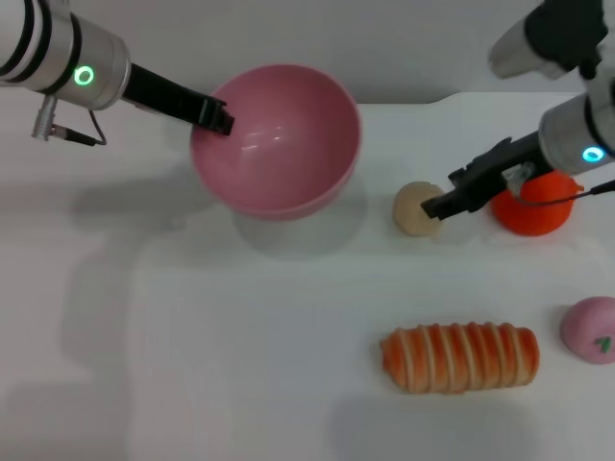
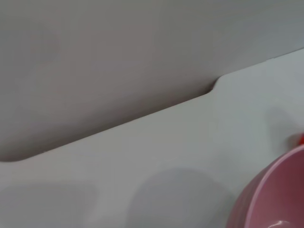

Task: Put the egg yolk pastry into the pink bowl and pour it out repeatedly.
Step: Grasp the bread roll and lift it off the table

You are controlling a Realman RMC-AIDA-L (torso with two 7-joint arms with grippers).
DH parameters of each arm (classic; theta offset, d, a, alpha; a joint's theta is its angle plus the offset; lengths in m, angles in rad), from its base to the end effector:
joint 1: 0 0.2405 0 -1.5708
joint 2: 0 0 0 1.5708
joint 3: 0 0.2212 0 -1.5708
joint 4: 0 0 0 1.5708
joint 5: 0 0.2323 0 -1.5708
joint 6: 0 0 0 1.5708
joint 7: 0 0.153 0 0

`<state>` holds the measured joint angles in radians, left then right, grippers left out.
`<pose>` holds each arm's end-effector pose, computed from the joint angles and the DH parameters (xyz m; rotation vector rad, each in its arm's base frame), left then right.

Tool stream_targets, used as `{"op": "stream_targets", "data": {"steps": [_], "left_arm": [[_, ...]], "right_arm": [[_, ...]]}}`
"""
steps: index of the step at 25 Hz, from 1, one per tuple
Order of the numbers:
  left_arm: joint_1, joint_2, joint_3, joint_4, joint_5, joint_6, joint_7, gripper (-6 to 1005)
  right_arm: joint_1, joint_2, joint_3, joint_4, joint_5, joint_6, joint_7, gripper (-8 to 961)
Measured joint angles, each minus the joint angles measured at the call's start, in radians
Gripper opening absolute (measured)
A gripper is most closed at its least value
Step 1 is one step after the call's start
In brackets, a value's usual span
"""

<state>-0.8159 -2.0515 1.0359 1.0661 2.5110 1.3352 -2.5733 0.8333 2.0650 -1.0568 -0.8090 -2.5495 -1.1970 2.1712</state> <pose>-0.1385 0.4340 0.0425 -2.4081 -1.1322 0.0031 0.1864 0.4277 -0.0053 -2.5917 0.8026 -0.2366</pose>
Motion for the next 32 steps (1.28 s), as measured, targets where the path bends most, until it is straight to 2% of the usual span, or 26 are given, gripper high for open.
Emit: {"op": "stream_targets", "data": {"steps": [7, 26, 32], "left_arm": [[0.003, -0.004, 0.002, 0.001, -0.039, 0.004, 0.000, 40], [0.018, -0.007, 0.003, -0.008, -0.078, -0.008, -0.007, 42], [0.024, -0.009, 0.024, -0.008, -0.104, -0.017, -0.008, 42]], "right_arm": [[0.017, 0.007, -0.032, 0.061, 0.000, 0.090, 0.003, 636], [0.033, 0.009, -0.070, 0.151, 0.000, 0.212, -0.006, 636], [0.041, 0.010, -0.143, 0.194, 0.038, 0.258, -0.018, 629]]}}
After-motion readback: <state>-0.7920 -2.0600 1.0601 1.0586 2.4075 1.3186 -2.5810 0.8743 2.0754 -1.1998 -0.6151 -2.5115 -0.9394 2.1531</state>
